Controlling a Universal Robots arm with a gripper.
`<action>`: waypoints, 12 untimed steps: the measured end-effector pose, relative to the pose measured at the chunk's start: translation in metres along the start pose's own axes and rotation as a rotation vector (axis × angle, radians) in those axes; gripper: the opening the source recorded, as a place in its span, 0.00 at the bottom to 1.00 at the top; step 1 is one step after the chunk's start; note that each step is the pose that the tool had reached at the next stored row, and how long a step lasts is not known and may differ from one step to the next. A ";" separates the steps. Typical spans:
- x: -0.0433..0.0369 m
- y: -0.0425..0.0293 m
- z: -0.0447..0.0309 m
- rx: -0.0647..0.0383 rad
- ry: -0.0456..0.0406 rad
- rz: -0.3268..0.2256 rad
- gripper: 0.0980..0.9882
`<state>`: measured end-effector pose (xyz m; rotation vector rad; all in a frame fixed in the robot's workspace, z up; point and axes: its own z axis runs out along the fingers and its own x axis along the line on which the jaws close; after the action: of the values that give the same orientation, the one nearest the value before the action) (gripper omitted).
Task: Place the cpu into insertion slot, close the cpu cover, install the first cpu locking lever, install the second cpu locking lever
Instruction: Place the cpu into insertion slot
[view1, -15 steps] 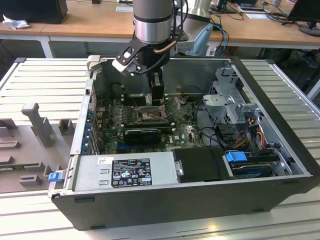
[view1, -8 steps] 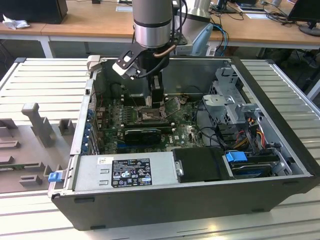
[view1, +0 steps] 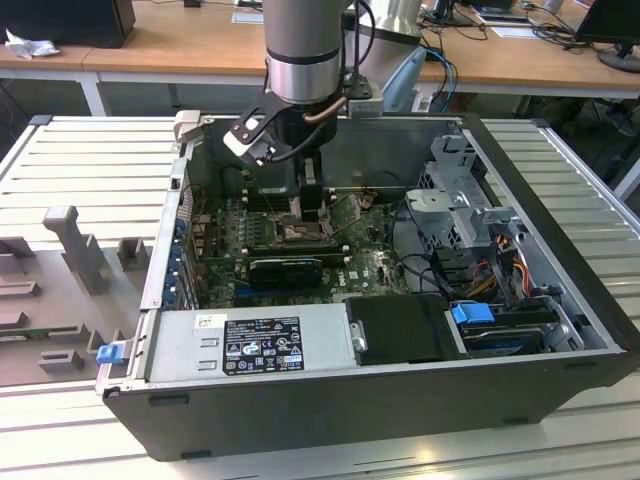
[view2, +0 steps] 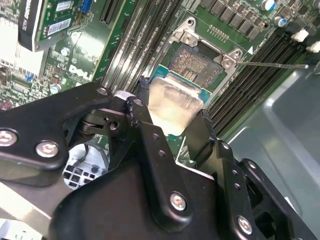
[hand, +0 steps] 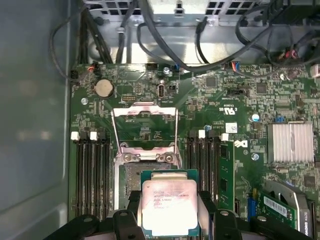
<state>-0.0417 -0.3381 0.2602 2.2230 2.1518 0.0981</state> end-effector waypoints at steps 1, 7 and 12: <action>0.0000 -0.0001 0.0010 0.000 -0.0010 0.013 0.48; -0.0002 -0.0010 0.0120 0.000 -0.0010 0.014 0.48; 0.0006 -0.0021 0.0251 0.001 -0.0011 0.014 0.48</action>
<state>-0.0418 -0.3372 0.2351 2.2382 2.1364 0.0966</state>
